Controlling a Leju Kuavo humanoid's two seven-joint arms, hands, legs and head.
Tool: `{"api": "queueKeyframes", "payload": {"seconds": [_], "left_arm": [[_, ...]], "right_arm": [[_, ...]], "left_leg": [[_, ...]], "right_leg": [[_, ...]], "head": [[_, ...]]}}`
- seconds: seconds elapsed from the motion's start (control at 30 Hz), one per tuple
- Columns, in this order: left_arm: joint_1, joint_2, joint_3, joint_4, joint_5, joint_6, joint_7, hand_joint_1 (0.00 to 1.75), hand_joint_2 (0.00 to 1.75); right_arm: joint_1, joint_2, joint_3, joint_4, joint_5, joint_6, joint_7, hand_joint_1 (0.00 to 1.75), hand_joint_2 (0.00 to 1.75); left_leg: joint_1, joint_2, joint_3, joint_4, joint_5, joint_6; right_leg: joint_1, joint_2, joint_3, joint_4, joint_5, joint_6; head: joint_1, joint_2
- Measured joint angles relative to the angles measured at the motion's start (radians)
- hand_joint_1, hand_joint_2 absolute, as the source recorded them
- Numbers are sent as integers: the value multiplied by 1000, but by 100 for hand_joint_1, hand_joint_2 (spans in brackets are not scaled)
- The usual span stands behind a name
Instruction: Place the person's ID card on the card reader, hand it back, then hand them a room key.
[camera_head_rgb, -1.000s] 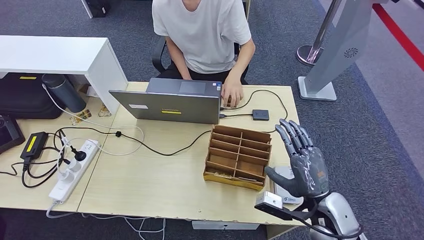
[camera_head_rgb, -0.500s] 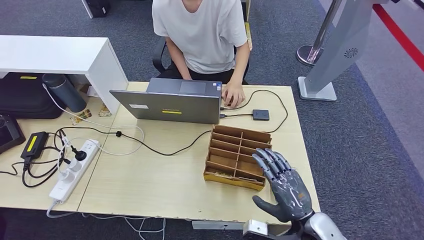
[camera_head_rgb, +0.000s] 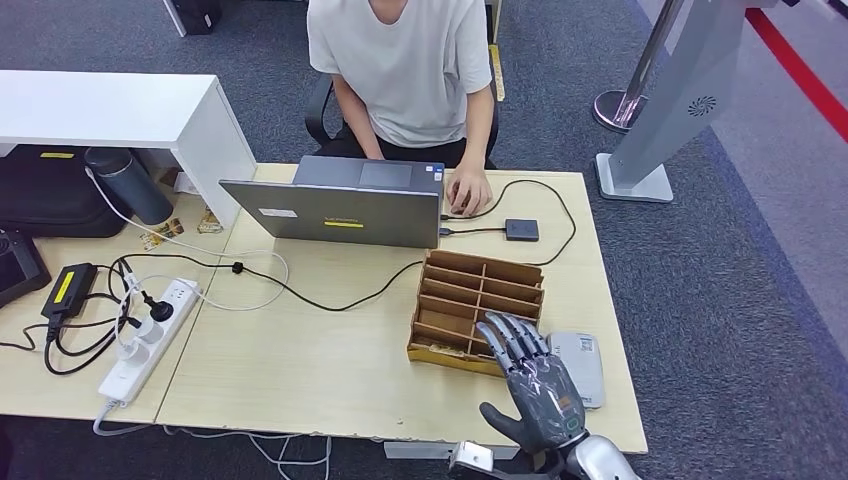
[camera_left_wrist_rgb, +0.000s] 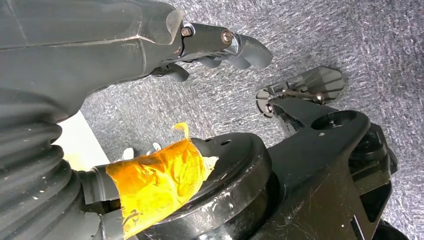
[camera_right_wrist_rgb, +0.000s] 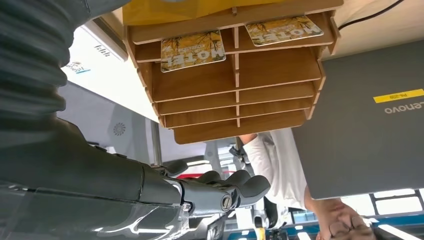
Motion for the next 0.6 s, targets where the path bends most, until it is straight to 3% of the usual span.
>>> {"api": "queueKeyframes", "payload": {"seconds": [0.33, 0.6], "left_arm": [[-3, 0, 0, 0, -2, -1, 13, 0, 175], [-9, 0, 0, 0, -3, -2, 18, 0, 175]], "right_arm": [[-17, 50, 8, 82, 89, -110, 72, 0, 175], [-29, 76, 8, 144, 106, -126, 90, 0, 175]], "left_leg": [[0, 0, 0, 0, 0, 0], [0, 0, 0, 0, 0, 0]], "right_leg": [[0, 0, 0, 0, 0, 0], [0, 0, 0, 0, 0, 0]], "head": [[0, 0], [0, 0]]}}
